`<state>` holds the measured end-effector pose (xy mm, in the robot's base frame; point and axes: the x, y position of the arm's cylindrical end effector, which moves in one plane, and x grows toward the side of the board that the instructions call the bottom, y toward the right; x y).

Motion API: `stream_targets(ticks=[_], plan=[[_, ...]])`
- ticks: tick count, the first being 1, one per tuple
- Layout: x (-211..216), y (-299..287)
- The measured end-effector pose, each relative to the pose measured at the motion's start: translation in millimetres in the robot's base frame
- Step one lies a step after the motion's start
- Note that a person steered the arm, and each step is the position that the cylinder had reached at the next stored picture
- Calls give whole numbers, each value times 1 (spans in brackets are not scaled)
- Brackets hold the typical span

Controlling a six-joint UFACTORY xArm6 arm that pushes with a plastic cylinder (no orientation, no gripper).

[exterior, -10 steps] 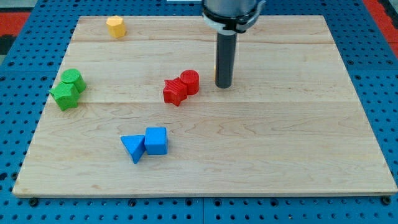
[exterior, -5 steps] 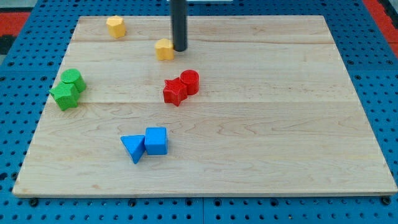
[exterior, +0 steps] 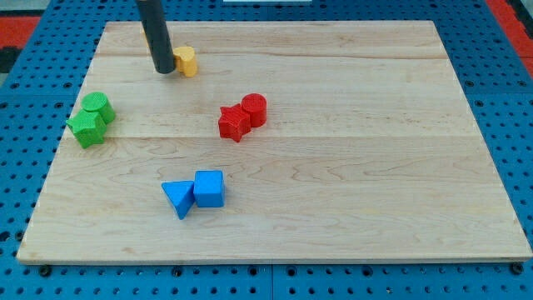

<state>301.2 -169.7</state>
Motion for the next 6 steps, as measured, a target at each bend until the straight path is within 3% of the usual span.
stream_targets(ticks=[1,2,3,5,6], plan=[[24,3],[46,42],[32,81],[-31,20],[-37,8]])
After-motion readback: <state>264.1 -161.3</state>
